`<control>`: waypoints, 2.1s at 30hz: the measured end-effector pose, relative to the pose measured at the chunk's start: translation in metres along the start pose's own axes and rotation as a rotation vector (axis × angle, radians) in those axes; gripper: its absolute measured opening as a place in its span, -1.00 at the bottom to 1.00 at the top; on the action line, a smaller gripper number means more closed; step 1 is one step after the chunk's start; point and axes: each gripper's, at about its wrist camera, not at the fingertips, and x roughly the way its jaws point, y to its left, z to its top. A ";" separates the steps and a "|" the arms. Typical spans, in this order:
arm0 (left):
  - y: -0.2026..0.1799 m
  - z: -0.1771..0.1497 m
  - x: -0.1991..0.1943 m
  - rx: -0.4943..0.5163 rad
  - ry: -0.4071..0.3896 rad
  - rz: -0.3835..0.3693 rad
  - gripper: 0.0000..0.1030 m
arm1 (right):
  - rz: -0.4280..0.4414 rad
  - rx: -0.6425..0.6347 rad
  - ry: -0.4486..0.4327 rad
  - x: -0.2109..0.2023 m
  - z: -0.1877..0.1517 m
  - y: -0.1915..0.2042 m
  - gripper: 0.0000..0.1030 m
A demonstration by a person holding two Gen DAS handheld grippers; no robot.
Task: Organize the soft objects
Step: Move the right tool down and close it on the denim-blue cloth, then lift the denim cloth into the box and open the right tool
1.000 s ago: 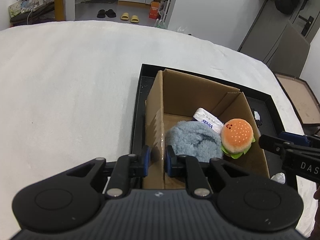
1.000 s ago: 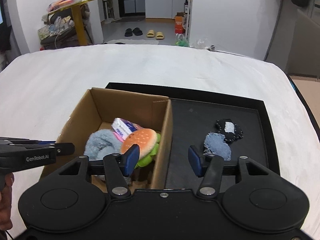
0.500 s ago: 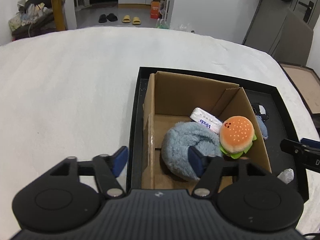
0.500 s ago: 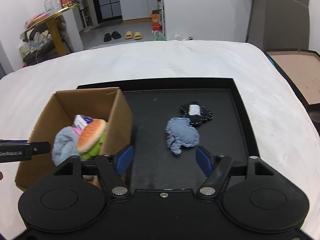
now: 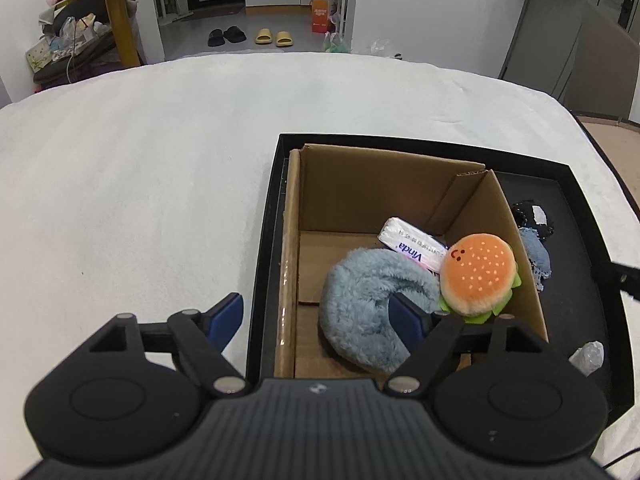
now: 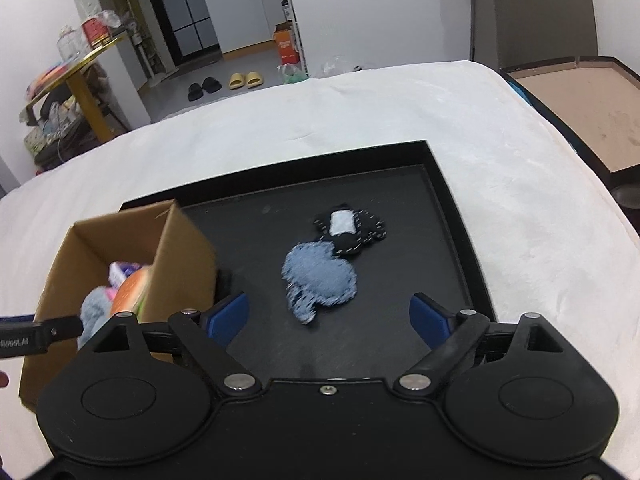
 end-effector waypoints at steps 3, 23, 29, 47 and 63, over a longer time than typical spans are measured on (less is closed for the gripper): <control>-0.005 0.002 0.004 0.001 0.004 0.009 0.53 | 0.000 -0.010 0.000 0.006 0.005 -0.006 0.70; -0.023 0.010 0.017 -0.027 0.018 0.090 0.54 | 0.049 -0.078 0.070 0.064 0.012 0.007 0.60; -0.032 0.011 0.020 -0.003 0.026 0.112 0.54 | 0.035 -0.080 0.096 0.083 0.011 0.009 0.46; -0.038 0.007 0.018 0.046 0.028 0.122 0.61 | 0.000 -0.074 0.096 0.066 0.003 -0.004 -0.21; -0.013 0.003 0.010 0.018 0.029 0.105 0.61 | -0.010 -0.107 0.032 0.025 0.014 0.026 -0.21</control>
